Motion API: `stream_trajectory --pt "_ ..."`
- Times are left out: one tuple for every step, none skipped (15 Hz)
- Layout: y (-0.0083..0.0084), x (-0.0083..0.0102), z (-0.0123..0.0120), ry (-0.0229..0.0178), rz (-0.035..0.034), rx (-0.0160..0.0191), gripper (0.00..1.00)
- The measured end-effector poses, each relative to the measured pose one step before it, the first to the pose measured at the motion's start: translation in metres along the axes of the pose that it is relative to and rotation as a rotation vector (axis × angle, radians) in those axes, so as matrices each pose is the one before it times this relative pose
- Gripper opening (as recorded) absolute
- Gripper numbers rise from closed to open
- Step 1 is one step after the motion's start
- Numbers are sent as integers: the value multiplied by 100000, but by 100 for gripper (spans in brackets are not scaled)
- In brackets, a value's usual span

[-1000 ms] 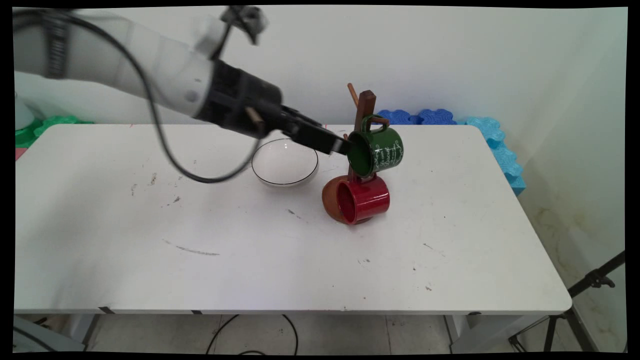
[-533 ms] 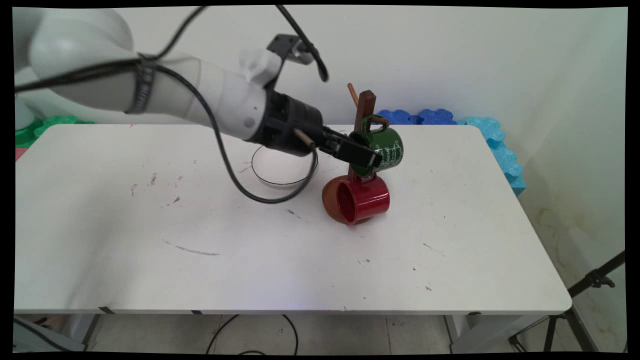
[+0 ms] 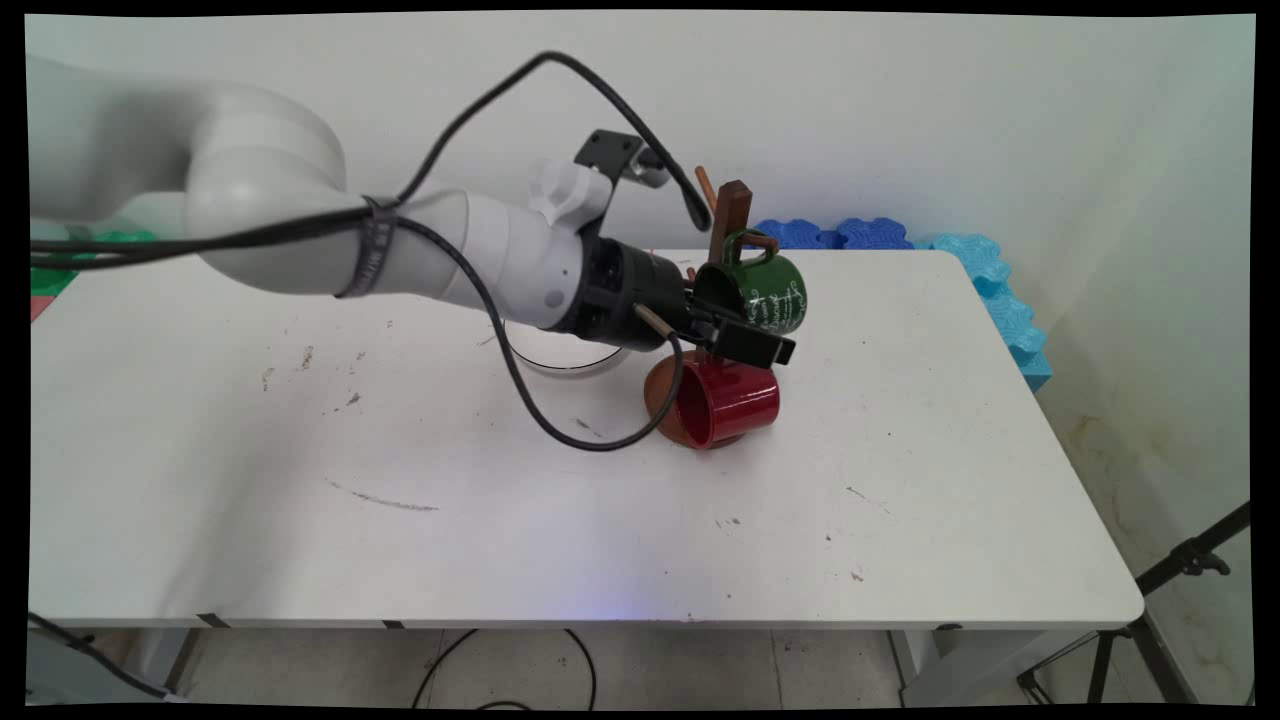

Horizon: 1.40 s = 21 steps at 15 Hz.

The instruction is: Pick up the green mug from the rack, then place the picked object on the table

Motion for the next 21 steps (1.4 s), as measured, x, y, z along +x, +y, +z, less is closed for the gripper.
stream_trajectory --pt "9 -169 373 482 51 -151 100" --pt "-5 -169 423 563 124 -113 100" --pt "-35 -146 390 591 23 -11 100" --pt "-18 -94 312 603 -6 -89 100" --pt "-13 -80 303 659 43 -125 100" --pt "13 -89 322 830 92 -246 100" --pt "9 -62 218 677 104 -160 100" --pt "8 -64 217 823 189 -144 100" --pt "4 -49 154 701 155 -85 100" --pt "10 -57 162 771 170 -115 0" --pt "16 -55 134 736 126 -116 0" --pt "13 -37 115 572 100 -90 0" --pt "14 -50 114 580 116 -96 0" --pt "22 -44 94 532 110 -118 0" --pt "16 -59 49 412 65 -75 0" --pt "29 -52 74 443 16 -103 0" --pt "54 -13 60 514 -87 -133 0" --pt "17 -95 -68 378 -247 107 0" --pt "34 -36 9 211 -64 -58 0" --pt "95 -47 -36 428 -134 -162 0" --pt "106 -19 -38 391 -100 -195 0"
